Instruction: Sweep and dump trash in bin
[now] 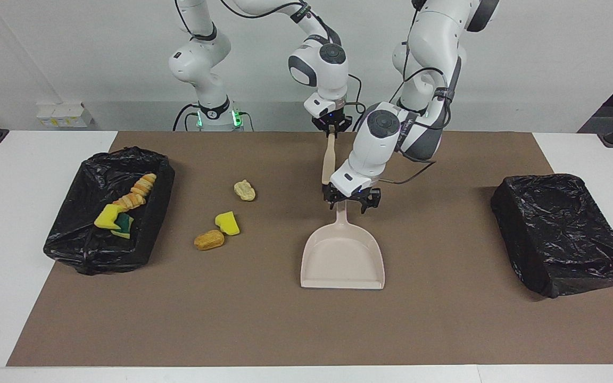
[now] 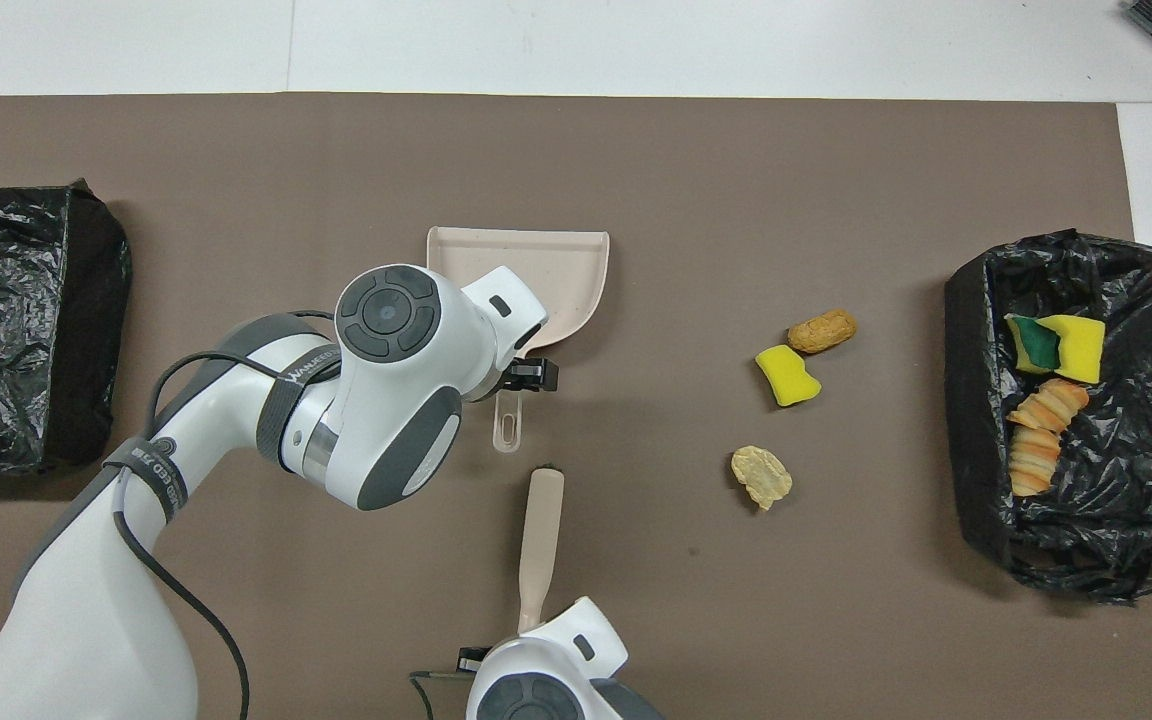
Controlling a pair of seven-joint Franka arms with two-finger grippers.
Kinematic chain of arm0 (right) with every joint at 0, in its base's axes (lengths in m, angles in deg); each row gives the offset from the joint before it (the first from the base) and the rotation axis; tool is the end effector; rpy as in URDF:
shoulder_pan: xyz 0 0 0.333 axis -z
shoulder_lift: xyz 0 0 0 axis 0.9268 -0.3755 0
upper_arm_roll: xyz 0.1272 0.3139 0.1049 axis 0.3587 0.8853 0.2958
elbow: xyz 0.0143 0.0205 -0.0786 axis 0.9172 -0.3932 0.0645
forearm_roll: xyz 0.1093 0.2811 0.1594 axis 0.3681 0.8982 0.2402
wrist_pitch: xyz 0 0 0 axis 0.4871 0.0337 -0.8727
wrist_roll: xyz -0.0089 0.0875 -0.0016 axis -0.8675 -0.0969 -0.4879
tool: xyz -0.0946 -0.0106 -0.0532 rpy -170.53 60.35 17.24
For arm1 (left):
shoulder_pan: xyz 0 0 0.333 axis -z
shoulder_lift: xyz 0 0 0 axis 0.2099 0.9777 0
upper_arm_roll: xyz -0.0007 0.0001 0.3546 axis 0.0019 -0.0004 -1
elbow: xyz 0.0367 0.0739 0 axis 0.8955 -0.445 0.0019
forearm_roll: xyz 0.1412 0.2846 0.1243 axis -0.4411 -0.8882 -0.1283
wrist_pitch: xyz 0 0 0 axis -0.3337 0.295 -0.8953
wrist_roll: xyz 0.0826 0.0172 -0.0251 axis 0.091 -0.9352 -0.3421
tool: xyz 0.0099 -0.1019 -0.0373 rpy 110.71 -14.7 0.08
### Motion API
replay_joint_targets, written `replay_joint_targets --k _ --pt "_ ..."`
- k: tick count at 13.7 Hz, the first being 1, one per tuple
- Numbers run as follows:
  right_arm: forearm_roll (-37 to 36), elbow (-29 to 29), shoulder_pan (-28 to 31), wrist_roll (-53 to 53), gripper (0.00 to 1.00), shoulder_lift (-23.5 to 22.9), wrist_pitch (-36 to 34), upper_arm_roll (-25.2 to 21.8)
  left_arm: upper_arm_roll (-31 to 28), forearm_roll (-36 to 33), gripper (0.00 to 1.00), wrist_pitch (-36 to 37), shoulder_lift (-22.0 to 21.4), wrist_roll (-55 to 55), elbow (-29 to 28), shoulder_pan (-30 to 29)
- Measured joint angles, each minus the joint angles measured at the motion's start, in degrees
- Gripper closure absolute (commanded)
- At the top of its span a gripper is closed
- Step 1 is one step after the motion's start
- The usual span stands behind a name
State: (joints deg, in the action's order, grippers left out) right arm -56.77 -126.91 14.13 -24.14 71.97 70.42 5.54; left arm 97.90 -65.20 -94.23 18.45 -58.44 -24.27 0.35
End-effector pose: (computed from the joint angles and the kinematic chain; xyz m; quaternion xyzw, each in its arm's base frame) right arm 0.2647 0.3949 0.4193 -0.9925 0.0953 0.0728 0.0238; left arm 0.5045 -0.3218 0.4273 0.9951 -0.0764 0.0017 0.0629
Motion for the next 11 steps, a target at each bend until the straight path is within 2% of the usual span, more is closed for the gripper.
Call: replay_joint_targets --k 1,2,5,7,8,9,10,11 --pt "0.0 0.2 1.9 -1.4 1.0 0.7 -2.1 0.0 0.0 0.0 0.17 0.0 0.0 0.0 0.0 0.0" --pt "0.0 0.4 4.2 -3.5 1.0 1.7 -4.5 -0.1 0.1 0.0 0.27 0.0 0.1 0.0 -0.2 0.0" --pt "-0.1 0.5 11.6 -11.5 1.0 6.2 -13.8 -0.2 0.4 0.0 0.36 -0.6 0.2 0.0 -0.9 0.0" --pt "-1.6 0.5 16.7 -17.2 1.0 9.3 -20.0 -0.3 0.6 0.0 0.58 -2.1 0.6 0.0 -1.2 0.1" --pt "-2.8 0.5 19.0 -19.6 1.0 10.3 -22.4 -0.4 0.6 0.0 0.77 -2.4 0.7 -0.1 -1.3 0.1" --pt "-4.1 0.5 21.1 -22.0 1.0 11.1 -24.0 -0.4 0.6 -0.2 0.89 -2.8 0.7 -0.1 -1.3 0.1" --pt "-5.4 0.5 23.2 -24.7 1.0 11.4 -24.8 -0.5 0.6 -1.2 0.98 -3.1 0.7 0.0 -1.3 0.1" --pt "-6.6 0.5 25.5 -27.7 1.0 11.5 -25.0 -0.5 0.6 -3.4 1.0 -3.3 0.7 0.0 -1.2 0.1"
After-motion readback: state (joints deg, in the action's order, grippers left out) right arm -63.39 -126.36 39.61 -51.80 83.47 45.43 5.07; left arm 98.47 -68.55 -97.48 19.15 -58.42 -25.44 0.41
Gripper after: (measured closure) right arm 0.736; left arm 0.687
